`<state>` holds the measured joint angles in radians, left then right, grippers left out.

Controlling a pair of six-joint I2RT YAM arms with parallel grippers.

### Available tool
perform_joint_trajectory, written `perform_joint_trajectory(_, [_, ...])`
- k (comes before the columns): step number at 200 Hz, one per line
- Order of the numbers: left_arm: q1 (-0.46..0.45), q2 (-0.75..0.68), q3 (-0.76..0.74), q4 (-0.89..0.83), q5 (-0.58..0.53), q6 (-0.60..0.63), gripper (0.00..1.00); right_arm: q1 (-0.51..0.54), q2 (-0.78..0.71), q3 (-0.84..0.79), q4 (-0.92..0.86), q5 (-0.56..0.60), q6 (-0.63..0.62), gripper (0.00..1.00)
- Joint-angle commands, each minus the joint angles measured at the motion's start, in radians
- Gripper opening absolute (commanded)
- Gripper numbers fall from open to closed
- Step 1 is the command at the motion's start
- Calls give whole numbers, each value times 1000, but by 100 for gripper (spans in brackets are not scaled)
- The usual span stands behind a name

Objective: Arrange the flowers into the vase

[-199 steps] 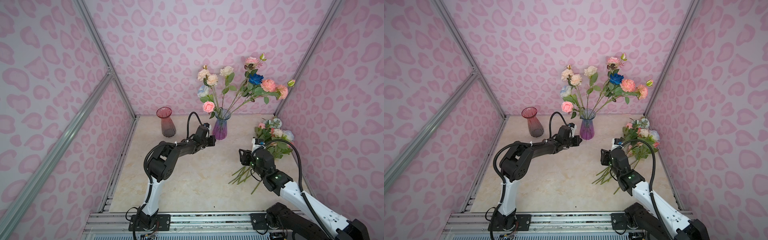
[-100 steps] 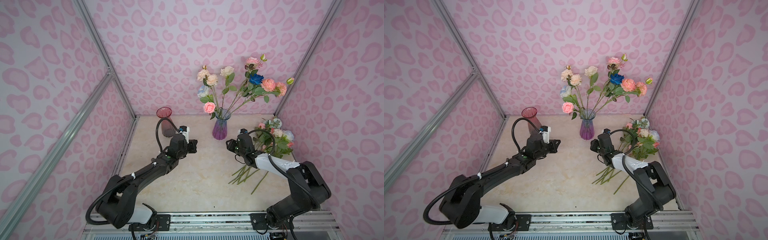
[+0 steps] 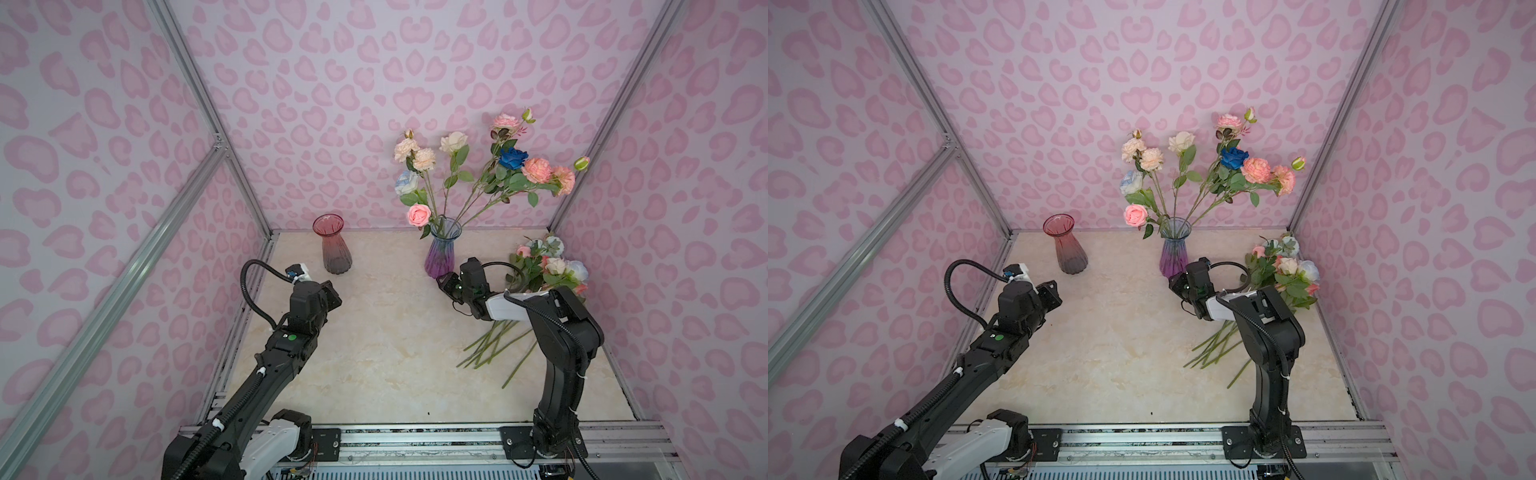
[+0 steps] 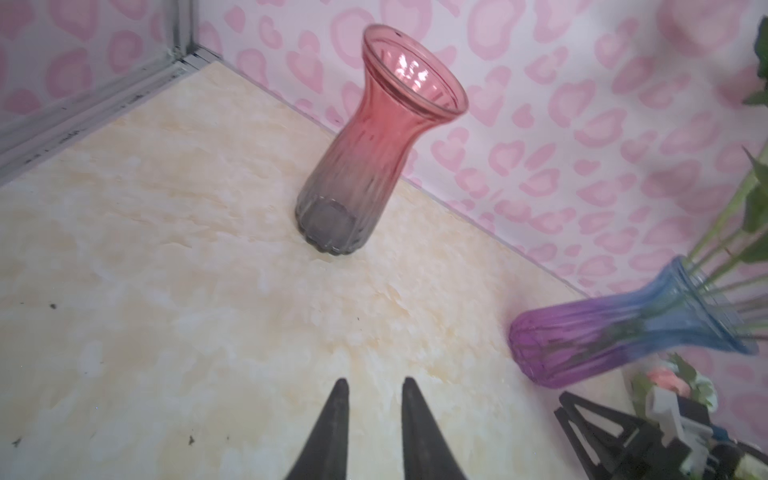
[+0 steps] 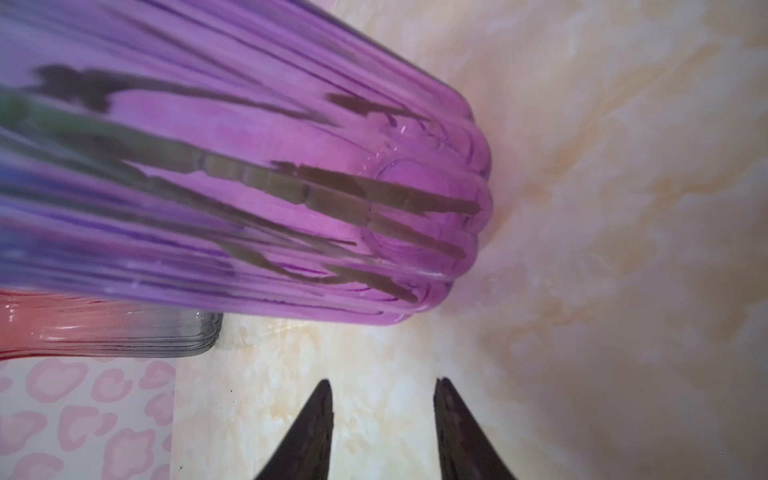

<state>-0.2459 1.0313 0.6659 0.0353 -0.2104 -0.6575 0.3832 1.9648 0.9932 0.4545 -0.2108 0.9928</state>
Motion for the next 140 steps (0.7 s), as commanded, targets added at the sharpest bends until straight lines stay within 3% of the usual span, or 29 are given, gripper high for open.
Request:
perform_joint_trajectory(1, [57,38,65,-24,9,-18,35,-8,31,20,60,-8,50,42])
perform_joint_trajectory(21, [106,85,115,-19,39,-15,46,-21,63,55,62,-23,50,42])
perform_joint_trajectory(69, [186,176,195,-6,110,-9,48,-45,118,112,55,-28,37,41])
perform_joint_trajectory(113, [236,292,293,-13,157,1,59,-54,140,152,11,-27,-19,41])
perform_joint_trajectory(140, [265,397,410,-46,242,-8,64,-55,137,177,-35,-34,-64,41])
